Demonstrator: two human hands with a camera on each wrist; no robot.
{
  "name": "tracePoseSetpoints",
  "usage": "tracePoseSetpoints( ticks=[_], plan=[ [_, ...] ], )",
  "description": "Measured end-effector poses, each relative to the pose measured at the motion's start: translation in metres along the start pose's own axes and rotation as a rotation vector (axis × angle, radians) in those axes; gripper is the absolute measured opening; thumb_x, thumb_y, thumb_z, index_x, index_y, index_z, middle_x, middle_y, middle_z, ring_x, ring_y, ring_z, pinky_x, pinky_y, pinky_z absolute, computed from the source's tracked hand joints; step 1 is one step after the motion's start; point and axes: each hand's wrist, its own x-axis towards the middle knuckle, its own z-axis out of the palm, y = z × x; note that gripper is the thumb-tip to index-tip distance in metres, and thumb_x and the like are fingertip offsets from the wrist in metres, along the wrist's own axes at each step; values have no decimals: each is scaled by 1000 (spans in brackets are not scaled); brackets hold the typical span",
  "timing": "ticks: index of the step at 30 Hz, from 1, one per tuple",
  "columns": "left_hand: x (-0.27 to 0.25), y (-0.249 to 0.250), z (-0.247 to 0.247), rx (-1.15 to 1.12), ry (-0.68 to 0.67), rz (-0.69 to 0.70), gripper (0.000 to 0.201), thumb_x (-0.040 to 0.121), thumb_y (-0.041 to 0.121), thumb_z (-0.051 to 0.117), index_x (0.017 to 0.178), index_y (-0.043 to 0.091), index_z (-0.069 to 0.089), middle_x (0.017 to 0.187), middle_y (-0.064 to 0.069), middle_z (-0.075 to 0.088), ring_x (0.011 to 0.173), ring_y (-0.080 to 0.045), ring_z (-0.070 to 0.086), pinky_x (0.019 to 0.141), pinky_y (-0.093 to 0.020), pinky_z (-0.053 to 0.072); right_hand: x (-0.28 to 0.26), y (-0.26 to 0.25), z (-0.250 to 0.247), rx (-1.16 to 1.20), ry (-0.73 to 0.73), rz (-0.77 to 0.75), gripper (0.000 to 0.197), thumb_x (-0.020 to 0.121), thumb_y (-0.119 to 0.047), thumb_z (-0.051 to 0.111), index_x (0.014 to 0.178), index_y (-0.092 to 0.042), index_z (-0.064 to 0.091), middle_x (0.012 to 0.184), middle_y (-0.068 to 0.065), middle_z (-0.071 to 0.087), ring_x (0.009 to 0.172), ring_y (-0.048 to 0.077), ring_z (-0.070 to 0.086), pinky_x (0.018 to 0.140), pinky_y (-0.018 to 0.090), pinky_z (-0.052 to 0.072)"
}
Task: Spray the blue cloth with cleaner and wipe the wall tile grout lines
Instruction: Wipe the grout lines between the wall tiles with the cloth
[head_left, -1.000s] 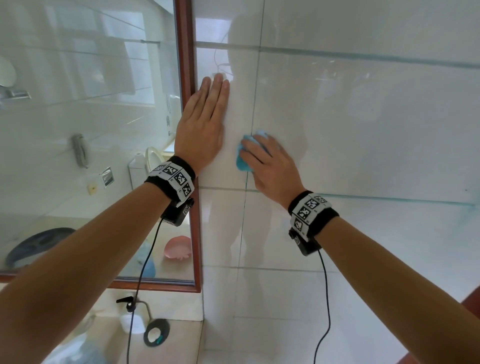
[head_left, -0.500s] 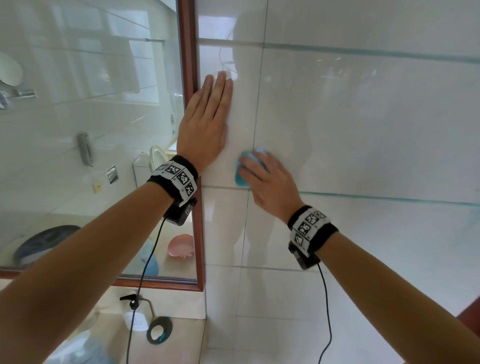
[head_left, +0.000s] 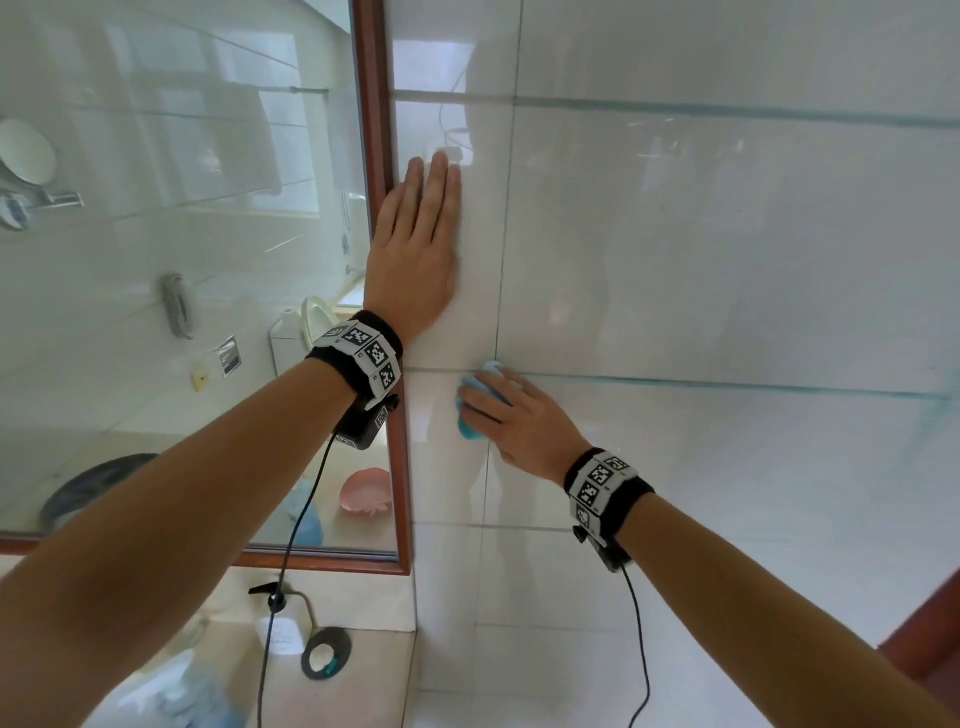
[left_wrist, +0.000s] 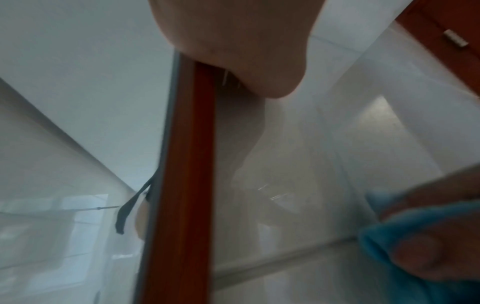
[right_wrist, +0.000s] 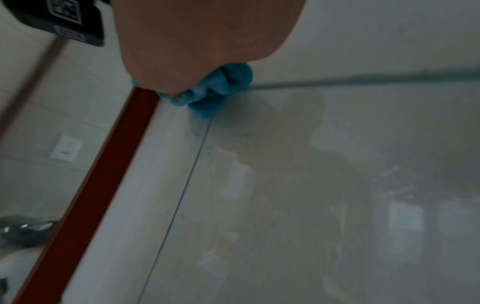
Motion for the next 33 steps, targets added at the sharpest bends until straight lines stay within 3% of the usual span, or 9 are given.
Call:
tracePoseSetpoints(
  ticks=[2,7,12,15,19,23,26,30,33],
  plan=[
    [0,12,-4,-42,-31,-46,69,100,15,39,163,0,16,171,-19,16,159,-38,15,128,-47,19,11,-3,-6,-14,-2,-65,32,95,0,49,120,-11,65,139,8,61,132,37,55,117,52,40],
    [-1,24,-5,-88,-99,-71,68,101,14,33,163,-2,9,171,-22,10,159,-41,10,129,-47,18,15,-3,15,-13,-113,-73,37,84,-2,67,118,-15,67,140,5,60,137,34,51,118,50,39],
    [-5,7,-6,-153,-129,-2,75,91,1,37,163,-2,14,171,-23,13,159,-41,9,130,-40,8,-14,19,18,72,-73,-7,41,90,-3,59,128,-15,64,145,3,58,137,31,53,117,45,41],
    [-7,8,-12,-140,-170,-3,76,90,2,35,163,-2,14,171,-22,12,159,-41,8,130,-39,6,-39,30,14,70,-44,56,39,92,-4,56,128,-14,65,145,5,59,134,33,55,113,47,45],
    [-12,27,-21,-155,-197,-51,70,95,11,27,163,-2,13,171,-23,12,159,-40,9,130,-47,17,-72,46,1,75,-39,95,37,92,-5,58,127,-14,66,143,4,60,133,31,56,113,45,46],
    [-27,63,-24,-260,-165,43,74,95,4,39,164,2,13,173,-17,11,160,-29,11,127,-45,23,-100,62,-12,93,-38,124,38,91,-6,59,126,-15,67,143,2,61,132,30,57,114,42,45],
    [-39,89,-22,-319,-137,77,75,93,1,44,163,1,17,172,-16,14,160,-28,15,127,-43,24,-121,73,-19,93,-19,157,41,87,-3,60,126,-15,67,141,1,61,130,28,58,114,42,46],
    [-49,102,-13,-316,-152,-85,75,92,-1,43,162,-3,16,171,-21,14,160,-31,13,130,-38,18,-151,87,-30,72,-6,187,42,85,-2,59,124,-14,68,139,1,63,130,28,58,114,42,46],
    [-56,98,-9,-261,-195,-171,76,89,-7,39,161,-7,12,170,-26,10,160,-35,8,130,-43,17,-161,91,-34,76,-14,199,38,87,-2,57,122,-13,68,137,2,63,129,29,58,113,43,47]
  ],
)
